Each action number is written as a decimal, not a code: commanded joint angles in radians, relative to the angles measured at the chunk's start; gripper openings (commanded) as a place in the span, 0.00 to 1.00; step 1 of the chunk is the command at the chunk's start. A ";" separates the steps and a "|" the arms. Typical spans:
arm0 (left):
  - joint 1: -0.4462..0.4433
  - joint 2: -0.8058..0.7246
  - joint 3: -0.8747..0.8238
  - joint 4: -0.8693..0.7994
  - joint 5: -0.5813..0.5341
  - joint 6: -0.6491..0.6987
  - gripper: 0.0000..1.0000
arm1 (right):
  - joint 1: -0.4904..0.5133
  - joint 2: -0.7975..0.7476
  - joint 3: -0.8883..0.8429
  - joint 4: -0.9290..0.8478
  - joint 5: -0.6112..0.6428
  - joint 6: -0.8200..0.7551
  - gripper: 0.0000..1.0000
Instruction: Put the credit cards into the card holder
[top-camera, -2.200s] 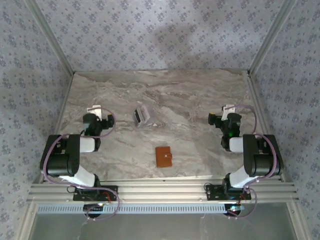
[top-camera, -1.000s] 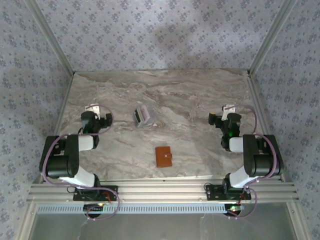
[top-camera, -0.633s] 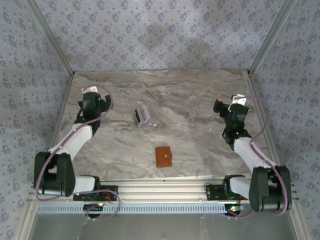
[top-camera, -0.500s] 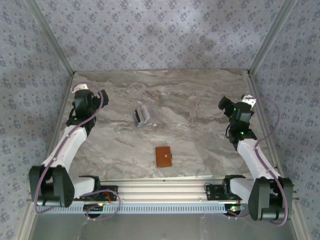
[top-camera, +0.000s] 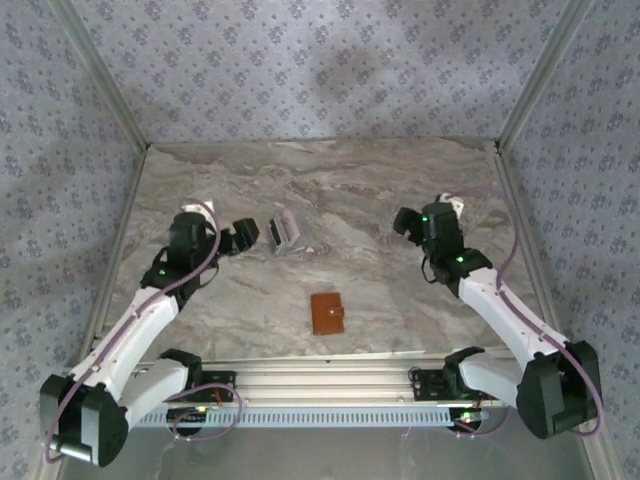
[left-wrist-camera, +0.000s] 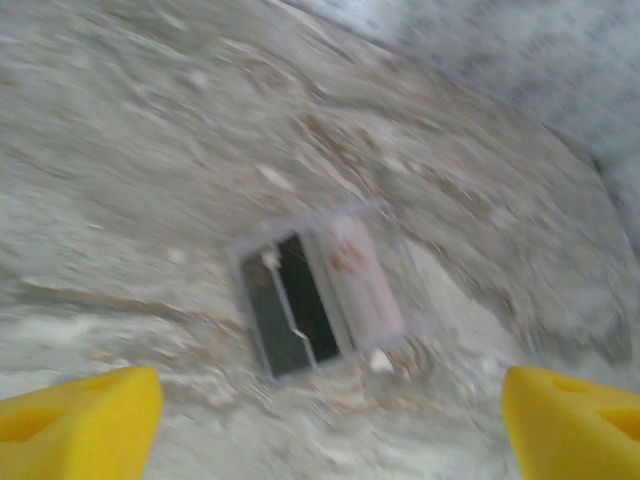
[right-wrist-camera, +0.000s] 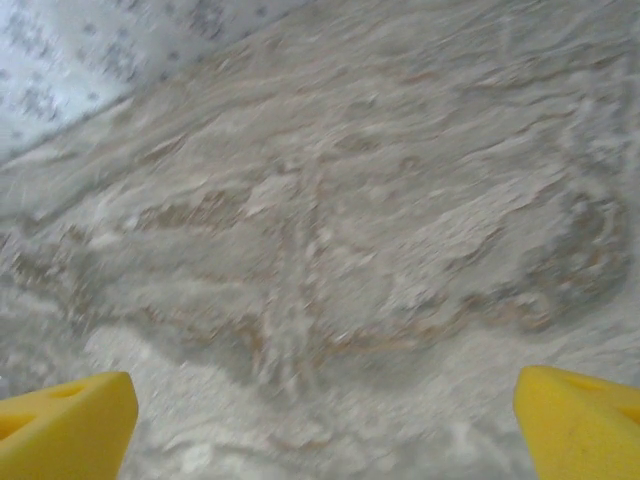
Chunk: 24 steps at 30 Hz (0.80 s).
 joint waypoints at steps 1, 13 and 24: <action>-0.065 -0.008 -0.081 0.077 0.095 -0.087 0.76 | 0.103 0.067 0.017 -0.116 0.075 0.027 0.90; -0.335 0.242 -0.218 0.406 0.171 -0.149 0.22 | 0.501 0.268 -0.025 -0.050 0.016 0.029 0.26; -0.425 0.487 -0.140 0.508 0.164 -0.151 0.12 | 0.670 0.369 -0.032 -0.006 -0.037 0.099 0.27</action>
